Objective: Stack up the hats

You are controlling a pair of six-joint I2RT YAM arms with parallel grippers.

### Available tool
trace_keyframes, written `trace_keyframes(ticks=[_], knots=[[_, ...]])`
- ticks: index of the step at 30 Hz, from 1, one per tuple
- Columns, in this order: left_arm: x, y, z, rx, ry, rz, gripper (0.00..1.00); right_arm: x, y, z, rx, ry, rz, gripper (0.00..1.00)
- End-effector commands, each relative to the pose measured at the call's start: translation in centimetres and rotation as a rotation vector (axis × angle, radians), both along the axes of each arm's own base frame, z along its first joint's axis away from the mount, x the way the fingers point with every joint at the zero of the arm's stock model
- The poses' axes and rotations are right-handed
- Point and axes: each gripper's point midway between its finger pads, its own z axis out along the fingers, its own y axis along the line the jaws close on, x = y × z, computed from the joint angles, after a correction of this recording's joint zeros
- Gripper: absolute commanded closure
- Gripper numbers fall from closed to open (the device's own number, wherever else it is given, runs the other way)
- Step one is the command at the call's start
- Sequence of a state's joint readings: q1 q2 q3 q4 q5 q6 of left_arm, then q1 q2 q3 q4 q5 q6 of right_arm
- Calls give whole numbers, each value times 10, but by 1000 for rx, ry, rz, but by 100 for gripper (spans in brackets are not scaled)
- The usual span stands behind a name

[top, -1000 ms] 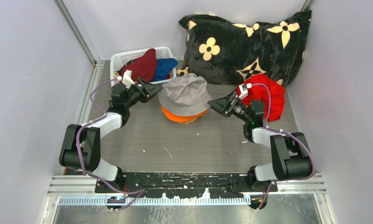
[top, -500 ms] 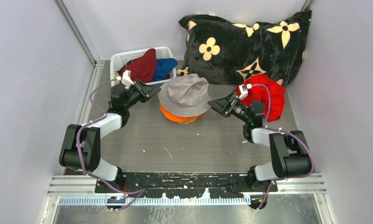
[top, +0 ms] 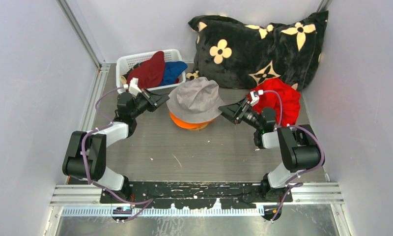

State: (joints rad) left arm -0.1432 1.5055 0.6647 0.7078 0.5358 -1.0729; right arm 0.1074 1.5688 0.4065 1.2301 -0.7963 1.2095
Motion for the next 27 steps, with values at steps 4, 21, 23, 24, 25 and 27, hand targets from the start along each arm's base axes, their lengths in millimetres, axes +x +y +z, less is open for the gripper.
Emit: trace_keyframes(ticks=[4, 21, 23, 24, 25, 27], knots=[[0, 1, 16, -5, -81, 0, 100, 1, 3, 26, 80, -118, 35, 30], [-6, 20, -18, 73, -1, 99, 100, 13, 5, -21, 66, 0, 26, 99], [-10, 25, -27, 99, 12, 116, 100, 9, 5, -30, 46, 16, 29, 99], [-12, 26, -31, 108, 19, 123, 100, 7, 5, -32, 43, 20, 31, 99], [-14, 28, -36, 117, 31, 130, 100, 6, 5, -34, 40, 24, 32, 99], [-15, 31, -44, 130, 43, 145, 100, 6, 6, -38, 35, 30, 35, 99]])
